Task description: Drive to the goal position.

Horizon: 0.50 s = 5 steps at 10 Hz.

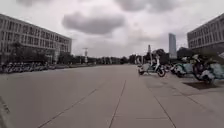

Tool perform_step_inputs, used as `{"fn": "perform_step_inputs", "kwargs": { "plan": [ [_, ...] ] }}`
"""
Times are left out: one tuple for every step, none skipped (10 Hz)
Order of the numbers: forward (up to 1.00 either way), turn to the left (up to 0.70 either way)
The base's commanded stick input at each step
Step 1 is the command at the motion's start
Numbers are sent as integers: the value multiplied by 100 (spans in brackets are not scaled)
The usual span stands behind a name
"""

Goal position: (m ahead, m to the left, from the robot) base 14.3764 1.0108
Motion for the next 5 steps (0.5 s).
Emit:
{"fn": "perform_step_inputs", "kwargs": {
  "plan": [
    [70, -8],
    [70, -8],
    [70, -8],
    [70, -8],
    [70, -8]
  ]
}}
